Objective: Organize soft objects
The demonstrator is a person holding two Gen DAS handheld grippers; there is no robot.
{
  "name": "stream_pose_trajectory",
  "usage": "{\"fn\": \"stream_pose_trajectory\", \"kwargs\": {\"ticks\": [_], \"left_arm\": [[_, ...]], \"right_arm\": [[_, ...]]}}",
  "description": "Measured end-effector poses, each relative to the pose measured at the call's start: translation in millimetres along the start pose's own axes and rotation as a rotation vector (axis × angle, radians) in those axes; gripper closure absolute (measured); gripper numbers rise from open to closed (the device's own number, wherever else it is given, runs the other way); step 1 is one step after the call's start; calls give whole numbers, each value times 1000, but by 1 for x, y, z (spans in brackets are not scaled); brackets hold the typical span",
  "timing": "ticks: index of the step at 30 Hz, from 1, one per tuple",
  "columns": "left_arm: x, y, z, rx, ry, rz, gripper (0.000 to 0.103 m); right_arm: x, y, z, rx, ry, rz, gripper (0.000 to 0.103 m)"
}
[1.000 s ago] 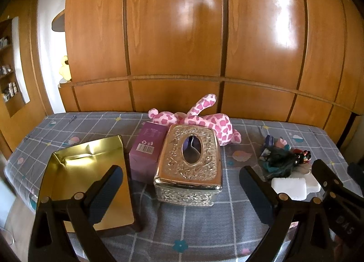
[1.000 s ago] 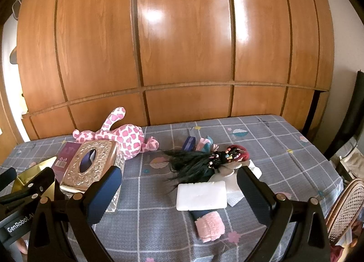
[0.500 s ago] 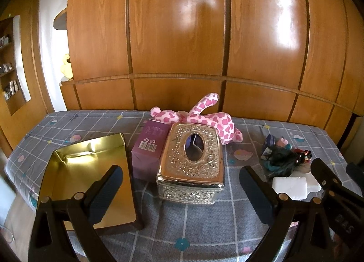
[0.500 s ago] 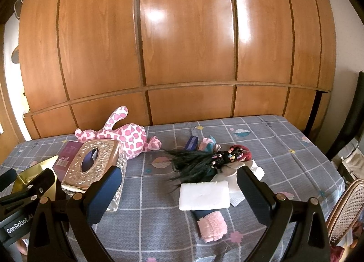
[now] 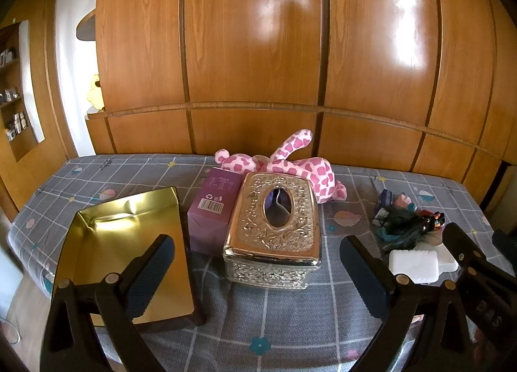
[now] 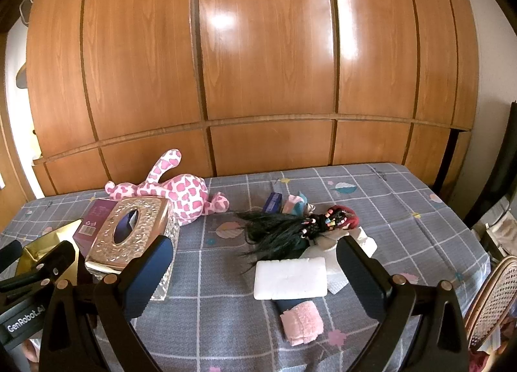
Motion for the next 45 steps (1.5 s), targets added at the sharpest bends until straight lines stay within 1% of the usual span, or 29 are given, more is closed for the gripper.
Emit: {"fn": "stream_pose_trajectory", "kwargs": {"ticks": [9, 19, 26, 27, 29, 32, 33, 34, 37, 41, 42, 45], "left_arm": [[0, -3, 5, -4, -14, -6, 0], [-2, -9, 19, -18, -45, -27, 0], [-4, -15, 34, -39, -84, -49, 0], [-4, -16, 36, -51, -88, -53, 0], [-5, -19, 43, -104, -98, -64, 0], [-8, -25, 54, -224, -95, -90, 0], [-9, -28, 60, -272, -94, -111, 0], [-11, -32, 65, -297, -100, -130, 0], [-19, -47, 82, -350, -138, -213, 0], [-39, -70, 110, -416, -213, -316, 1], [-46, -77, 117, -433, -231, -348, 1], [-61, -90, 134, -468, -262, -410, 1]], "right_arm": [[0, -6, 9, -8, -1, 0, 0], [-1, -17, 30, -38, -27, -13, 0], [3, -25, 60, -75, -60, -9, 0], [4, -26, 64, -76, -65, -10, 0], [5, -29, 78, -63, -88, -23, 0], [6, -38, 102, -56, -123, -43, 0], [6, -40, 109, -61, -125, -50, 0], [5, -44, 117, -69, -127, -64, 0], [3, -53, 141, -84, -153, -92, 0], [-3, -66, 176, -110, -214, -137, 0], [-6, -69, 182, -111, -234, -151, 0], [-13, -79, 196, -110, -273, -188, 0]]}}
Point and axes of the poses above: each gripper's, at about its wrist camera, not at the fingertips, and y roughly against the way its jaws point, z to its right, x to its top, the point moved 4 cm from there along -y, roughly the way its jaws point, and after that the axes turned 14 degrees about -x, right-handed, at the moved point
